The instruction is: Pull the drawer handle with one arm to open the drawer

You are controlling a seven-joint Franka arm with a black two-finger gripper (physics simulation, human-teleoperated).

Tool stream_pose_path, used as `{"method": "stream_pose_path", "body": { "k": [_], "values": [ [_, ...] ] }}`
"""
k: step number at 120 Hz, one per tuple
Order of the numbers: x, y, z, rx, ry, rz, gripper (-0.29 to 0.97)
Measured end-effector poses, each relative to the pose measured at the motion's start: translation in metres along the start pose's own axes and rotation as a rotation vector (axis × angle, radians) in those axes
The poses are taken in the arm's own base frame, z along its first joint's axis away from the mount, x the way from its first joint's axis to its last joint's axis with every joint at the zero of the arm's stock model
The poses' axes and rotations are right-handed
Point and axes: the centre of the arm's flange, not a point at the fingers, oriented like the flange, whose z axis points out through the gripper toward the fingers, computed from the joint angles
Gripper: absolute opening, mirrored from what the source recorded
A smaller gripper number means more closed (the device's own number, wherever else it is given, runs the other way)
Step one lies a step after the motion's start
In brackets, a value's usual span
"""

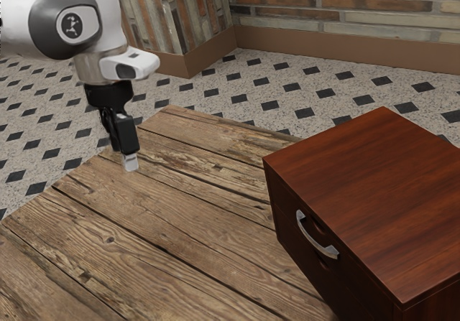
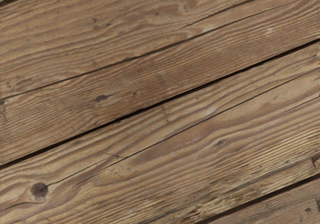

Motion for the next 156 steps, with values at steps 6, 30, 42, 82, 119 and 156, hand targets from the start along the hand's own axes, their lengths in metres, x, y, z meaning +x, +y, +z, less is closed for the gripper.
{"method": "stream_pose_path", "body": {
  "k": [6,30,42,82,119,156],
  "values": [
    [0.004,0.003,-0.003,0.012,0.014,0.033,0.68],
    [0.019,0.039,-0.018,0.046,0.056,0.184,0.68],
    [-0.001,0.074,-0.011,0.025,0.052,0.283,0.68],
    [-0.002,0.195,0.051,0.060,-0.008,0.951,0.68],
    [0.029,0.235,0.058,0.118,0.298,1.505,0.68],
    [0.059,0.264,0.058,0.272,0.414,1.874,0.65]
  ]
}}
